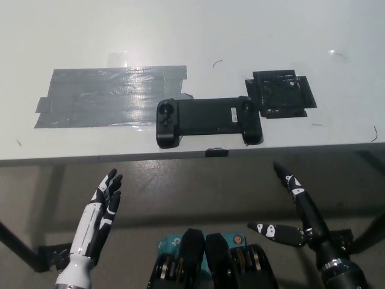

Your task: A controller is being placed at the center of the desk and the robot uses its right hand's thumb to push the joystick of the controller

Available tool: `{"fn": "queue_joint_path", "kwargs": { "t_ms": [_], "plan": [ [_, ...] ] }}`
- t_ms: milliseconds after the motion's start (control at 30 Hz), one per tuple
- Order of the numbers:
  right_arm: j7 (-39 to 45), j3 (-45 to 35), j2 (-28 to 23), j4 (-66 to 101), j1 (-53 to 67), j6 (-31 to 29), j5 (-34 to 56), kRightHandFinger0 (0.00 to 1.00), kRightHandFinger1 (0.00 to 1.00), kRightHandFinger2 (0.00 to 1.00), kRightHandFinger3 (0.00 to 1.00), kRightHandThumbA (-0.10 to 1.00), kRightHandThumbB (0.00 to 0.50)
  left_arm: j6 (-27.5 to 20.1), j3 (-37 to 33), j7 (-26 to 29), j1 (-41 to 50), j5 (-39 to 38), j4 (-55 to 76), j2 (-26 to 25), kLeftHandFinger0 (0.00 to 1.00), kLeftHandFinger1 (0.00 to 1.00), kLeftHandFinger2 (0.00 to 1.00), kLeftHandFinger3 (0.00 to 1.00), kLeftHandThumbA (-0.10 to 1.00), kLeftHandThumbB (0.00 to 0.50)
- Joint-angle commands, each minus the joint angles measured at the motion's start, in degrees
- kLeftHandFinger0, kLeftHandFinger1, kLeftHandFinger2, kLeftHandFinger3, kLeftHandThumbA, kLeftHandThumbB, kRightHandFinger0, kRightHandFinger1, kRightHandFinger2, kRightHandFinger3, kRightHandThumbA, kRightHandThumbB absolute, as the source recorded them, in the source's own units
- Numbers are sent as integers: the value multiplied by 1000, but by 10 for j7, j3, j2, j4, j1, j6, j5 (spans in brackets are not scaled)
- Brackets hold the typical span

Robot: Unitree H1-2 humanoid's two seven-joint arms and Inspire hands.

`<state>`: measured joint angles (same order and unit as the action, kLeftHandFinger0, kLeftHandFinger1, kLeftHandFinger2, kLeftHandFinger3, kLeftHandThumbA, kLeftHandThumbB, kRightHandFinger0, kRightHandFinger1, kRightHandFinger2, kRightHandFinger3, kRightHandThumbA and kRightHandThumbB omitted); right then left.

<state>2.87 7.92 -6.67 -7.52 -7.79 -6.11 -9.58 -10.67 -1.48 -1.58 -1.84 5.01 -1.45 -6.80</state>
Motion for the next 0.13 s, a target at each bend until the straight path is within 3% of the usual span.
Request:
{"fn": "queue_joint_path", "kwargs": {
  "t_ms": [0,100],
  "plan": [
    [5,-1,-2,8,-13,-30,4,1000,1000,1000,1000,1000,257,-21,0,-1,0,2,14,-2,1000,1000,1000,1000,937,94],
    [6,0,-2,12,-13,-24,3,1000,1000,1000,1000,1000,257,-20,0,0,0,5,13,-2,1000,1000,1000,1000,943,103]
  ]
}}
